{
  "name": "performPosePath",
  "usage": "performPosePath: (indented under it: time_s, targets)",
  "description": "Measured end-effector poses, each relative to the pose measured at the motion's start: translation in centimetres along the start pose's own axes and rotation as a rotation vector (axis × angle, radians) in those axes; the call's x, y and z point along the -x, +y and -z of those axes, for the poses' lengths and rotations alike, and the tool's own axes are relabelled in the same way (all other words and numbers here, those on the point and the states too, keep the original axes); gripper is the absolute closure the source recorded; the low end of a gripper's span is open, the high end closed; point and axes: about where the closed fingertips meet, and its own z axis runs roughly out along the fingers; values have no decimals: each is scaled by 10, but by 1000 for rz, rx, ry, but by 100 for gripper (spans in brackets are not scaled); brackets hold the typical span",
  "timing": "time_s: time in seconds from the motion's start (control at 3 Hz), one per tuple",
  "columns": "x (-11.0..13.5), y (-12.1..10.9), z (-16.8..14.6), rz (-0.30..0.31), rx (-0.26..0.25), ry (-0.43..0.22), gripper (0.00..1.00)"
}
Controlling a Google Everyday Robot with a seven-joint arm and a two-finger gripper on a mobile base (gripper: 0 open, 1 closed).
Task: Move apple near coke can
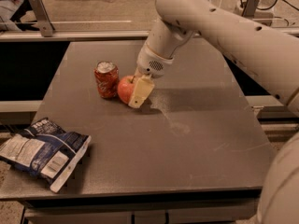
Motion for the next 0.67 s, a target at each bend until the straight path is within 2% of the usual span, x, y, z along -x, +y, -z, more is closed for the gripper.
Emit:
performPosePath:
  time_s: [0.33,0.67]
  targets:
    - [2,0,4,0,0,0,12]
    - [2,0,2,1,2,0,0]
